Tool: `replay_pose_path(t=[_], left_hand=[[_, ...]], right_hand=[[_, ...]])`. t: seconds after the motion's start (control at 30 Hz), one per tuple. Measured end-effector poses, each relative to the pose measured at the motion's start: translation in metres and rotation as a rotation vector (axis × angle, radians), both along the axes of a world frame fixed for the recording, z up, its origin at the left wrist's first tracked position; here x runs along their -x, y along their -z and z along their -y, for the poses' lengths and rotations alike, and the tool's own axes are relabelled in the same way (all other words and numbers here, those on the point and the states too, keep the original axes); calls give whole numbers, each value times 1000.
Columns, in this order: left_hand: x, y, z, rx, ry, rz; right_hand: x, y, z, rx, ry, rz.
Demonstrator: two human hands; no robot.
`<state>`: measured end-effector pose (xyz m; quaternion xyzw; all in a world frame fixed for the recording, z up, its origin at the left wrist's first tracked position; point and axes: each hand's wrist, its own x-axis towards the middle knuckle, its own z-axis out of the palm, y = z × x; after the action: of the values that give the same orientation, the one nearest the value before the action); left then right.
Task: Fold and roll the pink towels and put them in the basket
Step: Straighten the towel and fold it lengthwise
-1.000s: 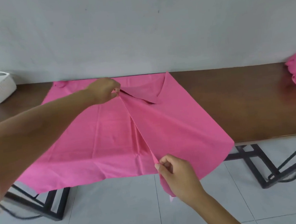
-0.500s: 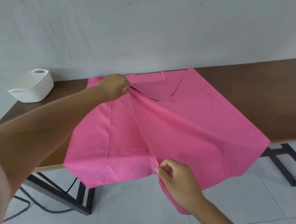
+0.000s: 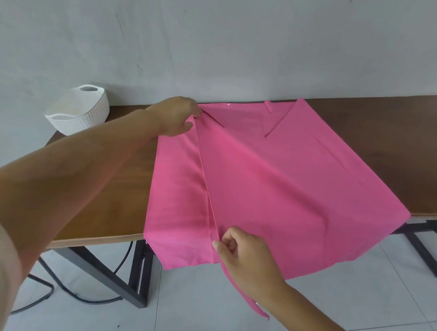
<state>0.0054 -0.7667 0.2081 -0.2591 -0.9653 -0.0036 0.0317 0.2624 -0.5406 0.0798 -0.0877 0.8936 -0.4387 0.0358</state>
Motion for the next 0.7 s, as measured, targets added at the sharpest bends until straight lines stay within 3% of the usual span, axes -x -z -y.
replay_pose_path(t=[0.37,0.7], left_hand=[[5,14,82,158,-164,58],[-18,73,115,331,-191,93]], right_hand=[[22,-10,100,-55,-175,-14],[22,14,130,-57,-409,210]])
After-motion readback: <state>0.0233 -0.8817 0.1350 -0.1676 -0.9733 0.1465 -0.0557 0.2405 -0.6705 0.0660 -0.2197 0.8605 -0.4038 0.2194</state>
